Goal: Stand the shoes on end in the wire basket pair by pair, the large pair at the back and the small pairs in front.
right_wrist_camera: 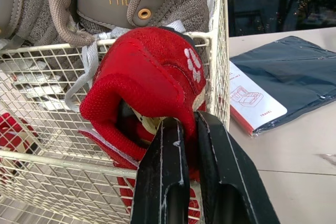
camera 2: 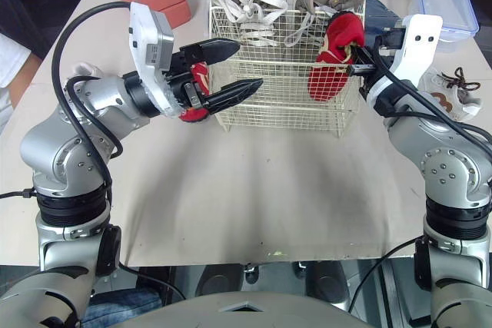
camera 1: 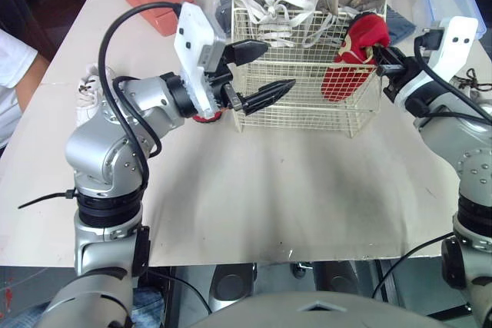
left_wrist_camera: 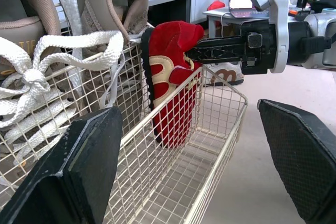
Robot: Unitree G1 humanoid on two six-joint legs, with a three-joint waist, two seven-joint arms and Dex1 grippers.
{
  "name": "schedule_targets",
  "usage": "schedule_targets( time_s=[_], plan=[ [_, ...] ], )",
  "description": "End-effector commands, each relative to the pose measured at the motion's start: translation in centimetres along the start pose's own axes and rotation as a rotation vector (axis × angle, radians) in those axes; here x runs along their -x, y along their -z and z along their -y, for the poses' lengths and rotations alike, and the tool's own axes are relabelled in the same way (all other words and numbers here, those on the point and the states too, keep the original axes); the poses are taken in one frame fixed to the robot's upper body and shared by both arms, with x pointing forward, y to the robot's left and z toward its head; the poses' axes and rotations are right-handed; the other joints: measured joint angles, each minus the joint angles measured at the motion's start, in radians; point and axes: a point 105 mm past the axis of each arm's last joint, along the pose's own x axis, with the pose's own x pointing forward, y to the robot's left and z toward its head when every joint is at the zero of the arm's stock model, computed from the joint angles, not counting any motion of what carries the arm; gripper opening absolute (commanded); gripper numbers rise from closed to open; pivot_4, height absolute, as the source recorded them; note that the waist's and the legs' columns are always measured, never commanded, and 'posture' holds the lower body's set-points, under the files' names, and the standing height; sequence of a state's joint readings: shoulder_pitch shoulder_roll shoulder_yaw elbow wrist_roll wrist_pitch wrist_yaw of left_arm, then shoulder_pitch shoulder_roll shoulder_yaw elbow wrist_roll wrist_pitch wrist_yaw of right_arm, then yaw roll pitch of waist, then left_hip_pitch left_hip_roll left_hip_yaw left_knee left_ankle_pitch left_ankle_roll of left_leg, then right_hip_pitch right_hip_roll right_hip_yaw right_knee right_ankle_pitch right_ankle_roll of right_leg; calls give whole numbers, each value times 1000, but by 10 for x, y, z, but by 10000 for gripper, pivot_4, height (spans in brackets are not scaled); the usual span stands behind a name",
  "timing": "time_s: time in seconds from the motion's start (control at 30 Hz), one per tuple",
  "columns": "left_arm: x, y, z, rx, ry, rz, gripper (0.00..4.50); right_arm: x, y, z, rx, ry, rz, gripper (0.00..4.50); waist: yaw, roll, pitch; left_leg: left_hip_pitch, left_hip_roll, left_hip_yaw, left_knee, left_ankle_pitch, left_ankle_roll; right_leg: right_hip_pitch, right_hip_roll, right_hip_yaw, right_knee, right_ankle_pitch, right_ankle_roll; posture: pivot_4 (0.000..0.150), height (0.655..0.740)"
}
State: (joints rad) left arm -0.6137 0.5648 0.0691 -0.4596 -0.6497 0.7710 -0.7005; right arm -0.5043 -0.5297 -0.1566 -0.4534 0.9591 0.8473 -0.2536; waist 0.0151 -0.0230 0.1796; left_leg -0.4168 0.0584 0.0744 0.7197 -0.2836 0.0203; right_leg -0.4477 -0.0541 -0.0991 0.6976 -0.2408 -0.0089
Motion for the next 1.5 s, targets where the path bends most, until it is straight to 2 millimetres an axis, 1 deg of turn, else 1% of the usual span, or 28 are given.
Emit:
schedule_targets(
  time_s=[0.03, 0.07, 0.1, 0.17, 0.2, 0.23, 0.27, 0.3, 0.37, 0.43, 0.47, 0.5, 0.57, 0.67, 0.73, 0.8, 0.9, 1.1, 1.23, 1.3, 1.4, 1.5],
  plan=[
    [4, -9, 2, -53, -1, 25, 45000, 4, -7, 3, 21, 4, 19, 6284, 0, 0, 0, 0, 0, 0, 0, 0, 0, 0, 0, 0, 0, 0, 0, 1500, 6860],
    [4, -9, 1, -54, -1, 25, 45000, 5, -10, 5, 26, 7, 28, 8597, 0, 0, 0, 0, 0, 0, 0, 0, 0, 0, 0, 0, 0, 0, 0, 1500, 6860],
    [4, -8, 1, -60, 0, 19, 45000, 6, -12, 6, 29, 8, 33, 12808, 0, 0, 0, 0, 0, 0, 0, 0, 0, 0, 0, 0, 0, 0, 0, 1500, 6860],
    [5, -7, 1, -78, 2, 5, 45000, 11, -16, 10, 43, 6, 38, 23369, 1, 0, 0, 0, 0, 0, 0, 0, 0, 0, 0, 0, 0, 0, 0, 1500, 6860],
    [6, -7, 0, -80, 3, 4, 45000, 13, -17, 11, 55, 4, 38, 27402, 0, 0, 0, 0, 0, 0, 0, 0, 0, 0, 0, 0, 0, 0, 0, 1500, 6860],
    [7, -7, 0, -79, 3, 4, 45000, 15, -19, 12, 67, 0, 37, 27402, 0, 0, 0, 0, -1, 0, 0, 0, 0, 0, 0, 0, 0, 0, 0, 1500, 6860],
    [9, -7, -1, -80, 4, -2, 45000, 19, -20, 13, 86, -10, 35, 34466, 0, 0, 0, 0, -1, 0, 0, 0, 0, 0, 0, 0, 0, 0, 0, 1500, 6860],
    [12, -7, -3, -81, 4, -7, 45000, 23, -23, 15, 101, -21, 37, 37031, -1, 0, 0, 0, -1, 0, 0, 0, 0, 0, 0, 0, 0, 0, 0, 1500, 6860],
    [18, -7, -10, -81, -6, -13, 45000, 30, -29, 14, 130, -75, 54, 44449, 0, 0, 0, 0, 0, 0, 0, 0, 0, 0, 0, 0, 0, 0, 0, 1500, 6860],
    [27, -8, -25, -55, -57, 8, 45000, 40, -33, 1, 185, -201, 64, 44449, 0, 0, 0, 0, 0, 0, -1, 0, 0, 0, 1, 0, 0, 0, 0, 1500, 6860],
    [31, -5, -34, -50, -96, 2, 45000, 44, -33, -7, 187, -258, 73, 44449, -1, 0, 0, 0, 0, 0, -1, 0, 0, 0, 1, 0, 0, 0, 0, 1500, 6860],
    [36, 1, -45, -56, -141, -21, 45000, 47, -33, -14, 183, -314, 78, 44449, -3, 0, 0, 0, 0, 0, -1, 0, 0, 0, 1, 0, -1, -1, 2, 1500, 6860],
    [50, 14, -74, -14, -257, -55, 45000, 60, -30, -42, 198, -498, 99, 44449, -4, 0, 0, 1, 0, 0, -1, -1, 2, 0, 2, 0, -1, -2, 4, 1500, 6860],
    [62, 32, -102, 45, -368, -102, 45000, 73, -21, -65, 226, -658, 102, 44449, -1, 0, 0, 1, 1, -2, -1, -2, 4, 0, 3, -1, 0, -2, 4, 1500, 6860],
    [69, 44, -118, 84, -428, -140, 45000, 80, -10, -74, 289, -731, 82, 44449, 2, -1, 0, 1, 1, -2, -1, -2, 5, 0, 2, -1, -1, -2, 4, 1500, 6860],
    [75, 54, -128, 127, -460, -164, 45000, 83, -2, -77, 310, -756, 73, 44449, 4, -1, 0, 0, 0, -2, -1, -3, 5, 0, 1, -2, -1, -2, 4, 1500, 6860],
    [80, 67, -143, 181, -495, -189, 45000, 82, 8, -79, 333, -754, 80, 44449, 1, -2, 0, -1, 0, -1, 0, -2, 3, 0, 0, -1, -2, -2, 4, 1500, 6860],
    [83, 83, -169, 294, -562, -226, 45000, 83, 21, -80, 357, -734, 89, 44449, 1, -3, 0, -1, -1, -1, 0, 0, 1, 0, 0, -2, -1, -2, 4, 1500, 6860],
    [83, 98, -177, 383, -600, -280, 45000, 82, 23, -81, 369, -720, 105, 44449, 0, -4, 0, -1, -1, -1, 0, -1, 1, 0, 0, -3, -1, -2, 5, 1500, 6860],
    [85, 106, -181, 396, -632, -320, 45000, 82, 24, -81, 377, -713, 112, 44449, -1, -4, 0, -1, -1, -1, 1, -1, 1, 0, 0, -3, -1, -2, 5, 1500, 6860],
    [84, 111, -184, 409, -649, -347, 45000, 83, 25, -81, 380, -702, 116, 44449, -2, -4, 1, -1, -1, -1, 1, -1, 1, 0, 0, -2, -1, -2, 5, 1500, 6860],
    [81, 110, -187, 465, -671, -318, 45000, 84, 27, -82, 381, -690, 116, 44449, 1, -4, 0, -1, -1, -1, 1, 0, 1, 0, 0, -3, -1, -1, 4, 1500, 6860]
  ],
)
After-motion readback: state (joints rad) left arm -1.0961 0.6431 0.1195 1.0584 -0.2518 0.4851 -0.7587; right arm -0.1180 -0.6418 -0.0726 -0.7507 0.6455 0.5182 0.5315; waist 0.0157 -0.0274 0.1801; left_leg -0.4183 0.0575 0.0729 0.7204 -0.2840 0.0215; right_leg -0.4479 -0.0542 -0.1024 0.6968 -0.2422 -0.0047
